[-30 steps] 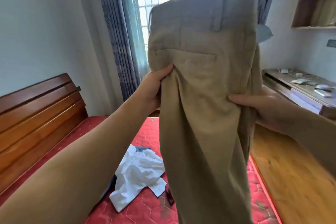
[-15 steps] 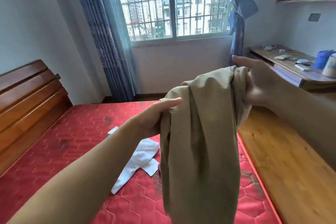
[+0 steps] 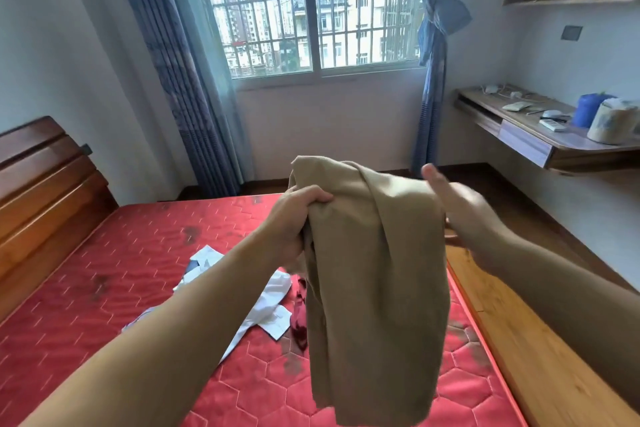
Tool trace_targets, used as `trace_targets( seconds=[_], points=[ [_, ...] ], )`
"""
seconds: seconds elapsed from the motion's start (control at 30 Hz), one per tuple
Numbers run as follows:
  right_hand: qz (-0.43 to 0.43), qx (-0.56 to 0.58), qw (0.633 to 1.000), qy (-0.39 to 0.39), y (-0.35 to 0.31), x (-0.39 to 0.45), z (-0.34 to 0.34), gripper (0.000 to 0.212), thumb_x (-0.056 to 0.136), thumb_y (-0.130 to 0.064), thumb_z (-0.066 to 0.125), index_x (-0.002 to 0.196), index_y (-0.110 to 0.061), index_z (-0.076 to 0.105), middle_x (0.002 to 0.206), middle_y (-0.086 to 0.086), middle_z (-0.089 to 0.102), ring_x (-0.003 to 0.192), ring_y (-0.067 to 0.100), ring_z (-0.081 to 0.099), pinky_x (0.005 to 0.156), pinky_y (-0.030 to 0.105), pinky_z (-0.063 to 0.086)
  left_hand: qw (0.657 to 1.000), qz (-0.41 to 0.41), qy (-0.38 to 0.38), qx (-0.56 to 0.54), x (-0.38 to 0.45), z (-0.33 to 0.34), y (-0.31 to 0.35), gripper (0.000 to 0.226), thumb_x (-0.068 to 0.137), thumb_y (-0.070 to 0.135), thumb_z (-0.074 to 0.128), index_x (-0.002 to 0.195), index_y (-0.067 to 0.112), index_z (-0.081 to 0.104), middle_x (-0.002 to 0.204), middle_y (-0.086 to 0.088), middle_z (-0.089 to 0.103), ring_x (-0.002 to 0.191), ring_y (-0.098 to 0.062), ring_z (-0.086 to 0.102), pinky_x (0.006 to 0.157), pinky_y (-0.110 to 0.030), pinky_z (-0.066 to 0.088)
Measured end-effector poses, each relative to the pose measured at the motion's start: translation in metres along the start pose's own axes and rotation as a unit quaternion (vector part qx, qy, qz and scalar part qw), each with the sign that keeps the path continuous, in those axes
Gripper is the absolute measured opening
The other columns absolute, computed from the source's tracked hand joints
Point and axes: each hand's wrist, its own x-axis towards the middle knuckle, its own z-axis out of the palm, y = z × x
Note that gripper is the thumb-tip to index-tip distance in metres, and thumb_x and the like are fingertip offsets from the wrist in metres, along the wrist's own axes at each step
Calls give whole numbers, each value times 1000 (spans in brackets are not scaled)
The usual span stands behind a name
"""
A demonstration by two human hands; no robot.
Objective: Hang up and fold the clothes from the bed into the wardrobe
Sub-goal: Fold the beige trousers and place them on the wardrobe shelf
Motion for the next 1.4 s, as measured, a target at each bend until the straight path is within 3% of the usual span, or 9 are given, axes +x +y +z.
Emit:
trace_targets(
  seconds=[0.17, 0.4, 0.53, 0.77, 0.93, 1.03, 1.17, 1.3, 1.4],
  points=[
    [24, -8, 999, -23, 8, 5, 11, 29, 85, -42, 70, 96, -15, 69, 98, 1, 68, 97, 18, 62, 89, 47, 52, 1000, 13, -5, 11, 3, -8, -8, 20, 92, 15, 61, 111, 12, 63, 93, -10, 72, 80, -21, 69, 75, -32, 57],
    [-225, -125, 954, 151, 11, 17, 13, 17, 89, -24, 68, 87, -9, 78, 87, 0, 74, 84, 15, 67, 85, 30, 53, 998, 24, 29, 41, 4, -31, -2, 24, 96, 35, 57, 97, 14, 69, 86, -4, 74, 73, -14, 70, 71, -31, 57],
    [-113, 85, 981, 132, 5, 24, 16, 20, 92, -27, 65, 79, -14, 71, 72, 0, 64, 69, 15, 60, 76, 34, 51, 999, 25, 18, 24, 4, -35, 4, 26, 96, 35, 57, 100, 13, 69, 93, -5, 74, 78, -15, 70, 82, -34, 56],
    [63, 247, 954, -160, 26, 4, 31, 47, 79, -54, 64, 116, -26, 65, 105, 2, 74, 95, 15, 70, 80, 33, 55, 1000, -8, 13, -17, 7, -32, 12, 42, 92, 49, 57, 108, 12, 70, 92, -6, 76, 79, -19, 72, 74, -32, 56],
    [-13, 261, 963, -62, -2, 14, 35, 52, 91, -12, 63, 140, -12, 46, 122, 13, 63, 89, 16, 66, 72, 27, 55, 995, -30, -57, 77, 5, -52, 8, 44, 84, 47, 64, 110, 12, 68, 93, -3, 76, 83, -11, 72, 75, -26, 55],
    [-40, 206, 978, -18, -8, 20, 39, 57, 88, -28, 69, 141, -25, 46, 123, 9, 62, 92, 15, 67, 74, 30, 56, 973, -77, -112, 187, 4, -67, -3, 24, 84, 21, 73, 106, 13, 67, 90, -3, 73, 74, -13, 70, 67, -28, 58],
    [-27, -59, 985, -162, 4, 12, 31, 72, 79, -42, 75, 141, -43, 38, 130, -3, 55, 111, 19, 62, 97, 44, 51, 988, -83, -71, 109, 9, -79, -20, 39, 82, 20, 69, 118, 6, 65, 95, -12, 63, 74, -19, 62, 66, -31, 50],
    [3, 49, 990, -132, 10, 15, 29, 68, 86, -7, 68, 144, -33, 42, 129, 4, 56, 94, 16, 65, 73, 29, 58, 998, -59, -13, -21, 8, -72, -34, 42, 90, 34, 63, 119, 4, 65, 102, -12, 69, 92, -21, 68, 85, -35, 52],
    [1, 148, 986, -81, 7, 20, 32, 60, 87, -11, 68, 141, -27, 47, 114, 10, 65, 82, 15, 70, 61, 25, 57, 995, -24, -38, 86, 0, -74, -48, 41, 78, 24, 74, 116, 13, 66, 112, -10, 72, 103, -22, 68, 89, -37, 55]
  ],
)
